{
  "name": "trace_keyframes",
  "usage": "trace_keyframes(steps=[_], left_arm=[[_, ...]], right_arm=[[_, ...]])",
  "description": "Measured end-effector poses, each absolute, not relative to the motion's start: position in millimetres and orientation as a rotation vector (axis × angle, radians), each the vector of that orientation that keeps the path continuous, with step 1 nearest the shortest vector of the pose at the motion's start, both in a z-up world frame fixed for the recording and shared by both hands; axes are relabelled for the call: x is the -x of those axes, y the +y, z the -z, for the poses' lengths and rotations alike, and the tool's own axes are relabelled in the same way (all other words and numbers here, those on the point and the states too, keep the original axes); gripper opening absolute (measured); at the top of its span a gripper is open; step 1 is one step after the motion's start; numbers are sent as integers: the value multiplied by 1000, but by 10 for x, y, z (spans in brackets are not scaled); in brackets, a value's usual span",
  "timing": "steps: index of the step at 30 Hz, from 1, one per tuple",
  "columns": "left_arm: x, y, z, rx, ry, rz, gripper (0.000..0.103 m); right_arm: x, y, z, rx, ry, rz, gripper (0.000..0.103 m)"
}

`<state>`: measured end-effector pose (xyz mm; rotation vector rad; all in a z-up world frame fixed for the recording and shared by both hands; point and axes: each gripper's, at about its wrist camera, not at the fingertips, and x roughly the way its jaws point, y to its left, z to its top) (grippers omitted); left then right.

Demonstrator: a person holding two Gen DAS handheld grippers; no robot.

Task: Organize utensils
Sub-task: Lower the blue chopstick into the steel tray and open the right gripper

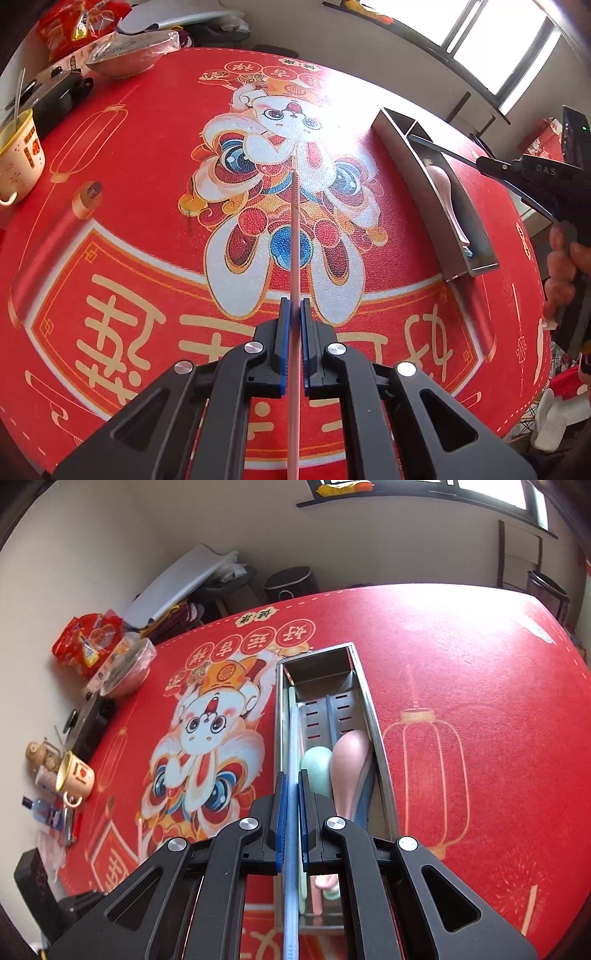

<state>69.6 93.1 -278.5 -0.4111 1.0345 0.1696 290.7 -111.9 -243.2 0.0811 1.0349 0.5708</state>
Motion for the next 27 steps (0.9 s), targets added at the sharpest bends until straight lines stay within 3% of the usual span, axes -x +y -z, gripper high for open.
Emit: trace_keyframes(steps=[14, 27], left_arm=[[-610, 1010, 2798, 448, 1032, -232, 5], [-694, 955, 2782, 430, 1035, -220, 5]], right_arm=[[-3218, -892, 2860, -98, 1144, -539, 6], [-3157, -924, 2904, -93, 1199, -542, 8]])
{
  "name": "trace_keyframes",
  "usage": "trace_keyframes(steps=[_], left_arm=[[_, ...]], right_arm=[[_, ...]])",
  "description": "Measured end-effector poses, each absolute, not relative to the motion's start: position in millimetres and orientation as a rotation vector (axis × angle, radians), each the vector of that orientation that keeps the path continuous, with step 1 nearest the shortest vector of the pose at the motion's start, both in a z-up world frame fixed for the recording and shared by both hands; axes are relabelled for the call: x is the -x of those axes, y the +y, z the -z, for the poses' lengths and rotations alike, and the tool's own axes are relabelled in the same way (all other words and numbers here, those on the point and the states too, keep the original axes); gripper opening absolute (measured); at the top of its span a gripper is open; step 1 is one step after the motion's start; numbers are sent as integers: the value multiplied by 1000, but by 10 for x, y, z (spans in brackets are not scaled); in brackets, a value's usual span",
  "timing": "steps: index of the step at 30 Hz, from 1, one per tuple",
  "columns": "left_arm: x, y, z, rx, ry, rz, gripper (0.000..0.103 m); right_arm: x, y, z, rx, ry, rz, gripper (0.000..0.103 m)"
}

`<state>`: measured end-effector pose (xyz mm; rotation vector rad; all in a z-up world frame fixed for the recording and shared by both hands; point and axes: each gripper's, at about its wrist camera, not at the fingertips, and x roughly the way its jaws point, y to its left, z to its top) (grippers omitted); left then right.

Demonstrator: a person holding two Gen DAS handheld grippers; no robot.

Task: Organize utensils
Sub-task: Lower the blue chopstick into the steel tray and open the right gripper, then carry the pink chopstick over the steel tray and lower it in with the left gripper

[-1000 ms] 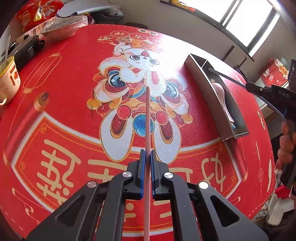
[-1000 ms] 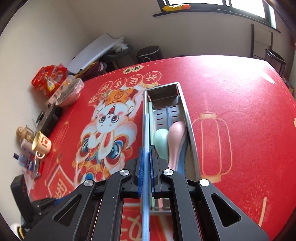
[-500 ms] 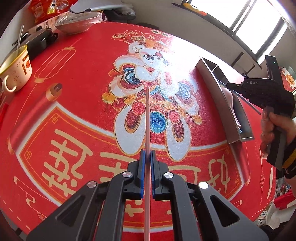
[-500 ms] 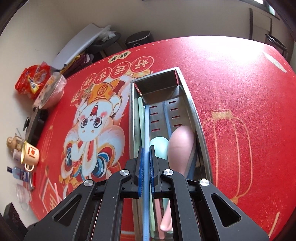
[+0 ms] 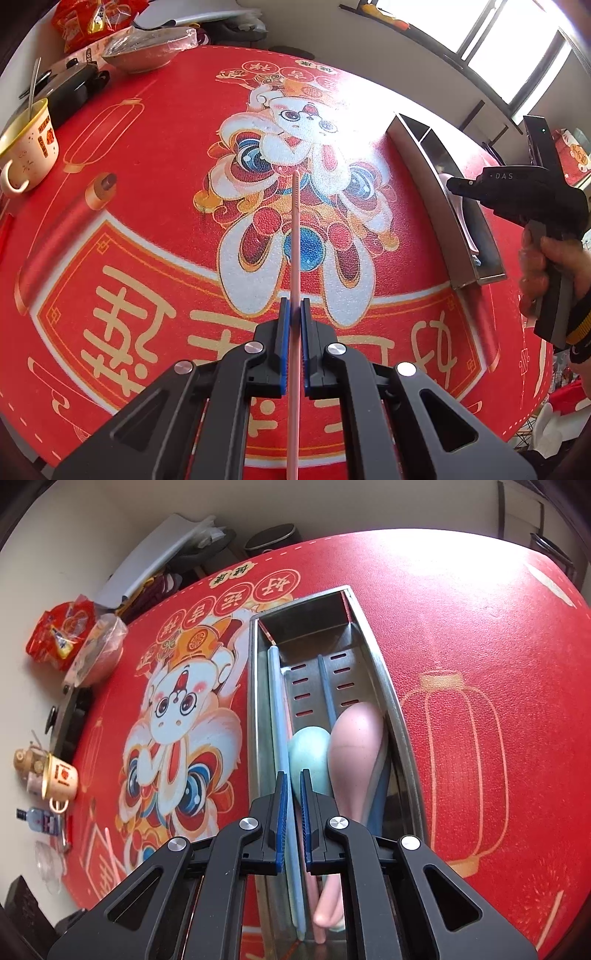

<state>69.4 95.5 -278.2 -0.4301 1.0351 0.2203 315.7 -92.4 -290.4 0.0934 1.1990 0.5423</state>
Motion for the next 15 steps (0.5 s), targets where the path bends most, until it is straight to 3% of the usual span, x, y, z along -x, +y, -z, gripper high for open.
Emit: trace_keyframes(steps=[8, 9, 10, 12, 15], left_arm=[[-763, 889, 2747, 421, 1026, -195, 5], [-777, 877, 2741, 420, 1025, -190, 5], [-792, 862, 2735, 420, 1024, -185, 5], [-824, 827, 2717, 417, 1022, -172, 5], [-888, 758, 2674, 417, 1015, -151, 5]], right_arm=[[-2964, -1107, 2710, -65, 1141, -513, 10], [-2931, -1152, 2691, -65, 1134, -502, 17], [-2895, -1204, 2671, -69, 1124, -491, 35], [-2810, -1339, 2618, -90, 1090, -468, 58], [-2729, -1508, 2584, -112, 1089, -470, 61]])
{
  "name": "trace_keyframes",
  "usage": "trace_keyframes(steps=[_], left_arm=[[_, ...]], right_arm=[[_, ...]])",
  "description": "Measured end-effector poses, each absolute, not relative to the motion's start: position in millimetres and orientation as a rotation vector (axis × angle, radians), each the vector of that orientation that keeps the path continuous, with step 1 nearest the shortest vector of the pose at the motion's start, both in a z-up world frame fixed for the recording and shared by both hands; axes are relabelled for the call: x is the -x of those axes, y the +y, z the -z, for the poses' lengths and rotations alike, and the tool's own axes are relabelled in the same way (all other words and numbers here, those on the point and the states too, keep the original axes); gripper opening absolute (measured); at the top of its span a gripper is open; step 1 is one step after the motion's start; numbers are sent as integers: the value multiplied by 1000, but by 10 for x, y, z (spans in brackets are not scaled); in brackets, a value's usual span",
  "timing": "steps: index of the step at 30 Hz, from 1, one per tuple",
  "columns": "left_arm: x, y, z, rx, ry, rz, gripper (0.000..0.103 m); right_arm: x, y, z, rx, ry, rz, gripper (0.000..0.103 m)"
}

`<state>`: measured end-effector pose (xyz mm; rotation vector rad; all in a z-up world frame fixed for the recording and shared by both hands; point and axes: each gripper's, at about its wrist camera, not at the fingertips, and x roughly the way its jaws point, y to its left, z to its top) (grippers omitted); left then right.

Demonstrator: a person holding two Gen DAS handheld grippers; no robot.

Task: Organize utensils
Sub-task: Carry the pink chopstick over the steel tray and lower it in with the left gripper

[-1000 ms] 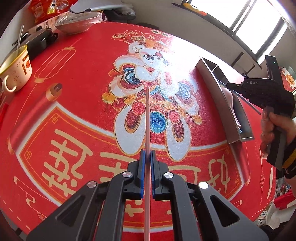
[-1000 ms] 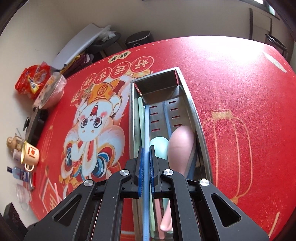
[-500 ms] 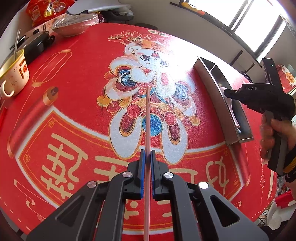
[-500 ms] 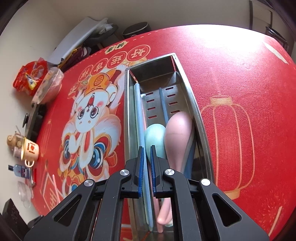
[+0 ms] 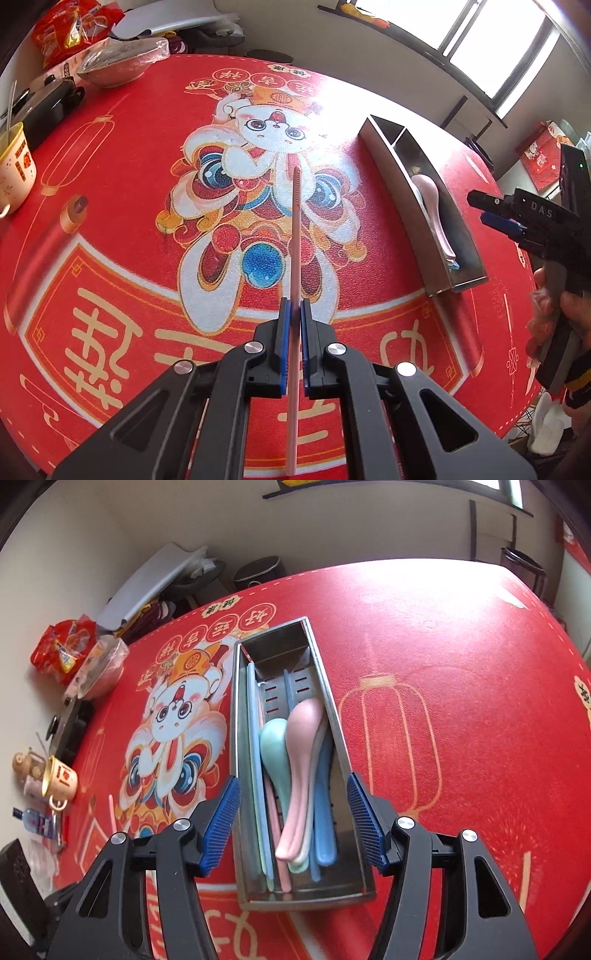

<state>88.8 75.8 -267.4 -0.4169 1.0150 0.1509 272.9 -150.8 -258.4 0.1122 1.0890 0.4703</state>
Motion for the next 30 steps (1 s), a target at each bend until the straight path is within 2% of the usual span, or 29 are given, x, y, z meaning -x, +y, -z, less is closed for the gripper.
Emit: trace_keyframes(steps=[5, 13, 18, 19, 24, 30], left_arm=[[-1035, 635, 2571, 423, 997, -113, 5], [-1192, 423, 2550, 431, 999, -69, 5], [-1276, 362, 2358, 446, 958, -43, 5], [-1296, 353, 2318, 445, 950, -41, 0], [-1392, 285, 2178, 421, 931, -29, 0], [-1502, 300, 2416, 406, 1027, -73, 0]], right_arm=[[-2606, -1785, 2550, -156, 1091, -463, 76], [-2495, -2169, 2561, -217, 1103, -460, 76], [-2465, -2366, 2598, -253, 1117, -448, 76], [-2463, -2399, 2605, -257, 1118, -446, 76], [-2485, -2565, 2624, -287, 1117, -431, 76], [-2504, -2687, 2636, -312, 1112, -424, 76]])
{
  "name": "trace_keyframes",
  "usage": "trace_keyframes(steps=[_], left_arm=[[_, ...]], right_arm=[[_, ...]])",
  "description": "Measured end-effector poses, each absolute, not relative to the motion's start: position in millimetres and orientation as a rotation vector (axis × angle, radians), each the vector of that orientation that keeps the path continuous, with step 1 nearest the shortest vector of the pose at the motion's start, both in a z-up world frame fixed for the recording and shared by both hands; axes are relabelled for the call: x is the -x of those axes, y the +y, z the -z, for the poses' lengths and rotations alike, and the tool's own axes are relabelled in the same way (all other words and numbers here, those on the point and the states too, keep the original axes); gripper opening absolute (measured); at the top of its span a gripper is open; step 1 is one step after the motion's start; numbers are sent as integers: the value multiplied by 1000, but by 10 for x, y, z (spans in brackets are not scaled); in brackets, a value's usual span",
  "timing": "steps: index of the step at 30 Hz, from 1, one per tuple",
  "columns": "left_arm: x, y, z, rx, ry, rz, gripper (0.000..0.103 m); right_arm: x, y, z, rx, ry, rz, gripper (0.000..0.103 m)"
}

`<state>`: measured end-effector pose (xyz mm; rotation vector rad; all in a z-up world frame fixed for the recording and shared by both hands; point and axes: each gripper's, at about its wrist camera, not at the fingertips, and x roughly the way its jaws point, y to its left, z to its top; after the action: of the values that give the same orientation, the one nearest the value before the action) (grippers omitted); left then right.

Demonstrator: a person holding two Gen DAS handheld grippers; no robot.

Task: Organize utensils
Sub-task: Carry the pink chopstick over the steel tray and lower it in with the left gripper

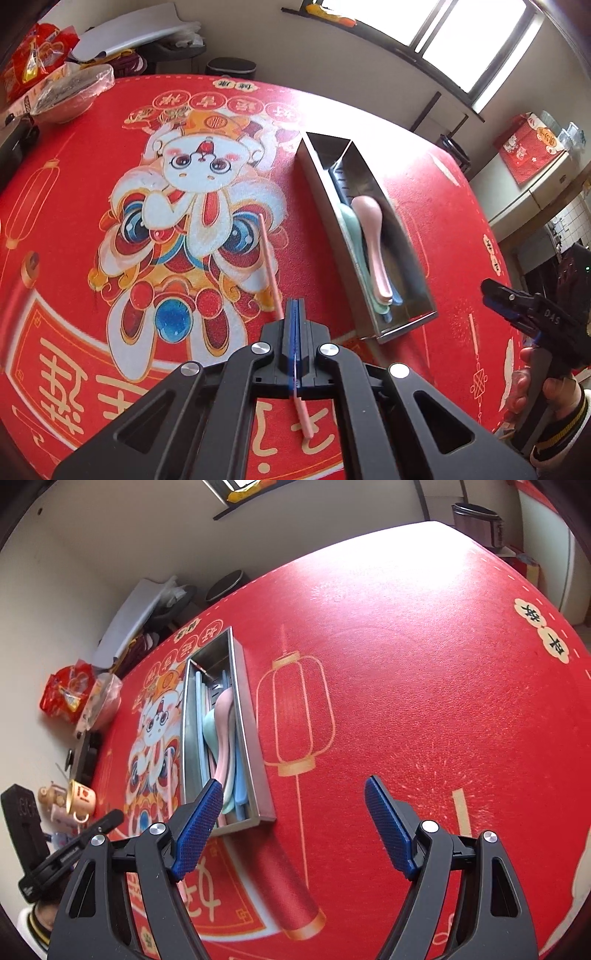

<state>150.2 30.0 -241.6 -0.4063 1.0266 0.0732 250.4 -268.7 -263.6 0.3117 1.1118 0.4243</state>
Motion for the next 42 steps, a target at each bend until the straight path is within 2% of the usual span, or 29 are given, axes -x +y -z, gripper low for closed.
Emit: trace_keyframes(steps=[6, 8, 12, 21, 22, 23, 26, 27, 36, 42], left_arm=[[-1539, 175, 2776, 374, 1126, -59, 4], [-1583, 94, 2867, 358, 1143, -58, 13], [-1669, -23, 2966, 345, 1158, -60, 17], [-1759, -107, 3058, 285, 1164, -122, 17], [-1766, -130, 3057, 272, 1162, -127, 15], [-1770, -139, 3060, 264, 1161, -126, 8], [-1749, -93, 3056, 309, 1156, -123, 6], [-1733, -71, 3042, 323, 1151, -127, 5], [-1741, 131, 2592, 494, 1043, -144, 5], [-2039, 22, 2360, 566, 989, -112, 5]], right_arm=[[-2496, -2758, 2731, -330, 1134, -409, 76], [-2483, -2791, 2764, -331, 1143, -402, 76], [-2449, -2857, 2780, -329, 1148, -391, 76], [-2420, -3053, 2806, -352, 1149, -361, 76], [-2420, -3067, 2814, -354, 1151, -356, 76], [-2421, -3078, 2824, -356, 1154, -353, 76], [-2424, -3076, 2855, -344, 1163, -340, 76], [-2428, -3072, 2867, -337, 1168, -334, 85], [-2453, -3060, 2892, -320, 1172, -309, 87], [-2463, -3035, 2863, -265, 1161, -320, 87]])
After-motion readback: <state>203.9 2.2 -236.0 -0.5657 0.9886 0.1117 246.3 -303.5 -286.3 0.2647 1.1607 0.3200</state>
